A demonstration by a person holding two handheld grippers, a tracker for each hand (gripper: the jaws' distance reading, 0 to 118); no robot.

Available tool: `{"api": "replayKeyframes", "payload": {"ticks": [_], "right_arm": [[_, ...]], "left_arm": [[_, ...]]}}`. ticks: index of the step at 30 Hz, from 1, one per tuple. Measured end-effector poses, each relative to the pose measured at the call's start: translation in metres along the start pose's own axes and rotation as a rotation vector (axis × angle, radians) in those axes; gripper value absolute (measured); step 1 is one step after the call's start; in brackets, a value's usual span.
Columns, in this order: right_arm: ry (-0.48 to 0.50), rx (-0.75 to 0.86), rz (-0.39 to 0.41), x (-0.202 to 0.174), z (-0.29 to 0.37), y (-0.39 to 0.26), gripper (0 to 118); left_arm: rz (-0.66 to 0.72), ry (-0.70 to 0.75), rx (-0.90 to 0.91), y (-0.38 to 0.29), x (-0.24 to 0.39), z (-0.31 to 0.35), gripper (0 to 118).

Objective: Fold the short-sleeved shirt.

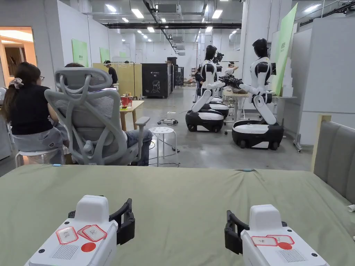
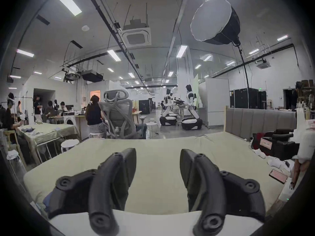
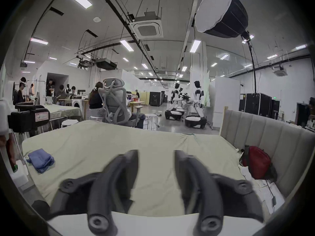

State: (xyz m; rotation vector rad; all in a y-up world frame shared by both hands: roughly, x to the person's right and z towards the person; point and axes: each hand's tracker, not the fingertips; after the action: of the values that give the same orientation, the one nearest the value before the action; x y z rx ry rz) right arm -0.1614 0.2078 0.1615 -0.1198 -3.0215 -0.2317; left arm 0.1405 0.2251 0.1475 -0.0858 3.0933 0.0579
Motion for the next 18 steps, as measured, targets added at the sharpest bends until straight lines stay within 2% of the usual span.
{"api": "replayKeyframes", "payload": {"ticks": [1,2,3,4,5,6,18], "right_arm": [[-0.005,0.004,-0.001,-0.0007,0.0001,0.0004,79],[-0.011,0.009,-0.001,-0.0014,0.0002,0.0008,92],[-0.016,0.012,0.000,-0.0019,0.0003,0.0012,104],[-0.023,0.016,0.002,-0.0017,0.0008,0.0013,116],[-0.029,0.020,0.003,-0.0022,0.0010,0.0015,118],[-0.033,0.025,0.004,-0.0026,0.0017,0.0016,118],[-0.024,0.031,0.003,-0.0086,0.0004,0.0037,118]], "left_arm": [[0.003,-0.001,0.009,-0.0008,-0.0006,0.0005,59],[0.003,-0.002,0.011,-0.0011,-0.0009,0.0004,64],[0.002,-0.005,0.012,-0.0006,-0.0012,0.0008,74],[-0.004,-0.007,0.011,-0.0011,-0.0011,-0.0001,92],[-0.018,-0.003,0.009,-0.0017,-0.0001,-0.0016,108],[-0.034,0.003,0.011,-0.0021,0.0010,-0.0020,118],[-0.034,0.021,0.054,0.0004,-0.0054,0.0027,118]]}}
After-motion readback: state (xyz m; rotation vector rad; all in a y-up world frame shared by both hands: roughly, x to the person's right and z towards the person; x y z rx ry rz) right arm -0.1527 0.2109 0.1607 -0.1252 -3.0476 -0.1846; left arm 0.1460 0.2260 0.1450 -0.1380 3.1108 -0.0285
